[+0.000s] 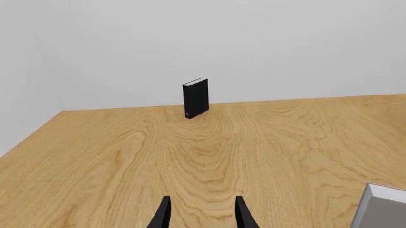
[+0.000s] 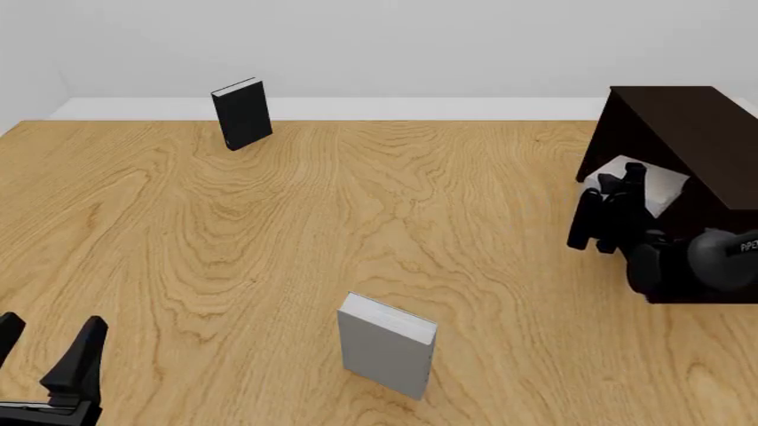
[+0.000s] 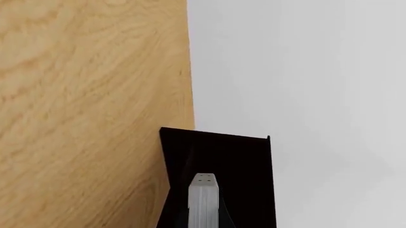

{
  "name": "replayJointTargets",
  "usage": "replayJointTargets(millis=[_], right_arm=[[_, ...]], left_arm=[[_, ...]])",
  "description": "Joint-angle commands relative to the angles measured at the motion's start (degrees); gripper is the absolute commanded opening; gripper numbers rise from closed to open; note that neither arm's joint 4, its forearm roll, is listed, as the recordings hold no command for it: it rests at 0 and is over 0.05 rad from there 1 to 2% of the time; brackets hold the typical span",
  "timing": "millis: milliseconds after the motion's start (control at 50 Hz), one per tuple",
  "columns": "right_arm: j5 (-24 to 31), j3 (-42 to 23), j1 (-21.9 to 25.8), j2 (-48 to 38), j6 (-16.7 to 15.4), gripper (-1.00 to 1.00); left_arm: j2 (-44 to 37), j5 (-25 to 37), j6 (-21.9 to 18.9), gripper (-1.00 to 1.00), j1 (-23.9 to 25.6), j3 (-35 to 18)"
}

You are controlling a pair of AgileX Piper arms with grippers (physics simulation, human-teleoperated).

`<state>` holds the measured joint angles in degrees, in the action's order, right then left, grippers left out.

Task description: Pick up the book on the right and place it on the cabinet shelf.

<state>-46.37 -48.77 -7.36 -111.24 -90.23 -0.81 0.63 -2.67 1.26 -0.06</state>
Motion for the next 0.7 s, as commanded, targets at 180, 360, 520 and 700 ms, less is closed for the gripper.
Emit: replayJointTargets(millis=[180, 360, 520, 700], right_arm=[[0.31, -2.82, -1.68, -1.65, 1.07, -1.0], [1.87, -3.78, -3.15, -1.9, 2.38, -1.0], [2.73, -4.19, -3.06, -1.86, 2.92, -1.0], [3.77, -3.99, -2.72, -1.64, 4.03, -1.0]], left_arm=[[-0.1, -0.06, 0.22, 1.0, -0.11, 0.0], [-0.04, 0.04, 0.34, 1.0, -0.19, 0.0], [0.06, 0.09, 0.41, 1.0, -0.22, 0.0], [-0.22, -0.23, 0.48, 1.0, -0.23, -0.01]])
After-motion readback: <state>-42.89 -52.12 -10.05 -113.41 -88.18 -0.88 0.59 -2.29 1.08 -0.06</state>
